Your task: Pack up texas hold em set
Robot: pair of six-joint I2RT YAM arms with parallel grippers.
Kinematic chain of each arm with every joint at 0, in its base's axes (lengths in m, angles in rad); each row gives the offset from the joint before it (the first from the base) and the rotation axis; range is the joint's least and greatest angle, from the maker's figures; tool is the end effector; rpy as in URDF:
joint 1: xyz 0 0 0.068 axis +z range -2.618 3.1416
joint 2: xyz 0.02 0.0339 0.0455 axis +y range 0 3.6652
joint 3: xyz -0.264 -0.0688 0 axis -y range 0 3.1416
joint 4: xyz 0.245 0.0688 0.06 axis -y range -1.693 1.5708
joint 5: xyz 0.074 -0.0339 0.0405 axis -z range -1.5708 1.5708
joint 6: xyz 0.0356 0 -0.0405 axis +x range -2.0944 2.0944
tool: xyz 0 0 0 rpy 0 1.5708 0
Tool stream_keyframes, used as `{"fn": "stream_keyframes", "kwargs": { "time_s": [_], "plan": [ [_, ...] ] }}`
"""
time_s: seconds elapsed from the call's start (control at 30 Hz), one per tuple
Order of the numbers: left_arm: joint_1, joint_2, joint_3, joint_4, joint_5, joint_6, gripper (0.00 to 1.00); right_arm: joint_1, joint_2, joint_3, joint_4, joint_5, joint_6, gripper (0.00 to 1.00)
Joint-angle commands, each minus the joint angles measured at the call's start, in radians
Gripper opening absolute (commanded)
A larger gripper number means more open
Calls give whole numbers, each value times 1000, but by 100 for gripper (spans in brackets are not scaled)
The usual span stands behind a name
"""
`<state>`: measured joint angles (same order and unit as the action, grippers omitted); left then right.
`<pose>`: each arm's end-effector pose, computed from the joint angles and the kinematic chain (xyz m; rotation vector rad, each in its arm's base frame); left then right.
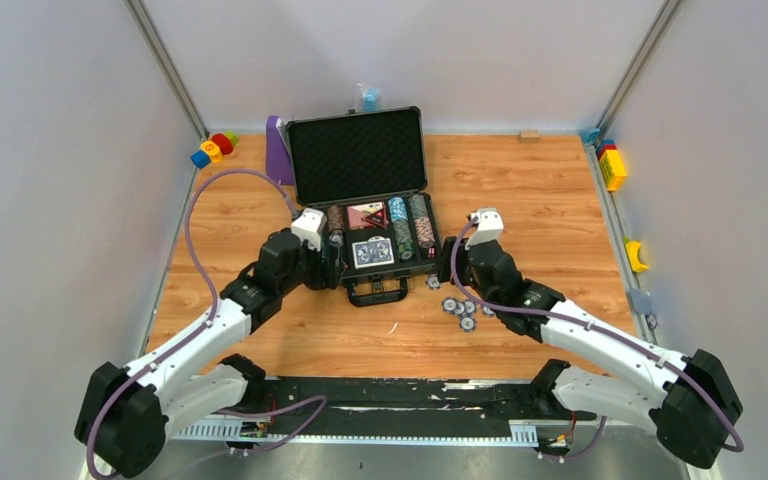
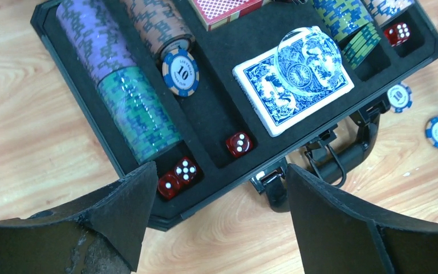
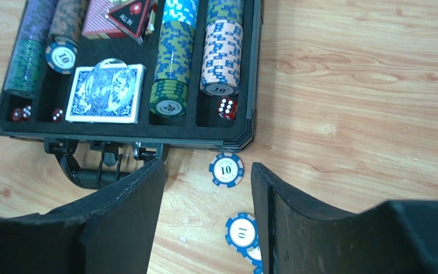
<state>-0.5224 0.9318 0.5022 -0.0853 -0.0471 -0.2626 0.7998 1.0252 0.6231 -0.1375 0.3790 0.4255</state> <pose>0.1790 -0.1012 0.2240 0.2450 2.0993 -0.4254 0.1654 0.1513 0.2435 -0.1645 2.0808 0.3506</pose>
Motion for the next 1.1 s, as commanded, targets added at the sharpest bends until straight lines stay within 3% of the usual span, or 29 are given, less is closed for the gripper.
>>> {"fn": "stream_keyframes", "kwargs": {
  "time_s": [0.0, 0.17, 0.3, 0.47, 0.5, 0.73, 1.07],
  "plan": [
    [0, 66, 79, 47, 38, 169, 89, 2, -61, -57, 160, 30, -2, 58],
    [0, 124, 105, 67, 34, 307, 74, 1, -83, -110, 199, 17, 26, 58],
    [1, 166, 138, 34, 17, 423, 38, 1, -101, -138, 216, 14, 40, 58],
    [8, 262, 190, -42, 122, 574, 14, 2, -113, -143, 219, 0, 51, 58],
    [22, 277, 203, -51, 126, 582, 3, 2, -115, -144, 221, -4, 52, 58],
    [71, 403, 304, -139, 239, 650, 0, 2, -138, -163, 227, -9, 58, 58],
    [71, 547, 403, -203, 258, 746, 0, 3, -159, -171, 227, -30, 52, 58]
  ]
}}
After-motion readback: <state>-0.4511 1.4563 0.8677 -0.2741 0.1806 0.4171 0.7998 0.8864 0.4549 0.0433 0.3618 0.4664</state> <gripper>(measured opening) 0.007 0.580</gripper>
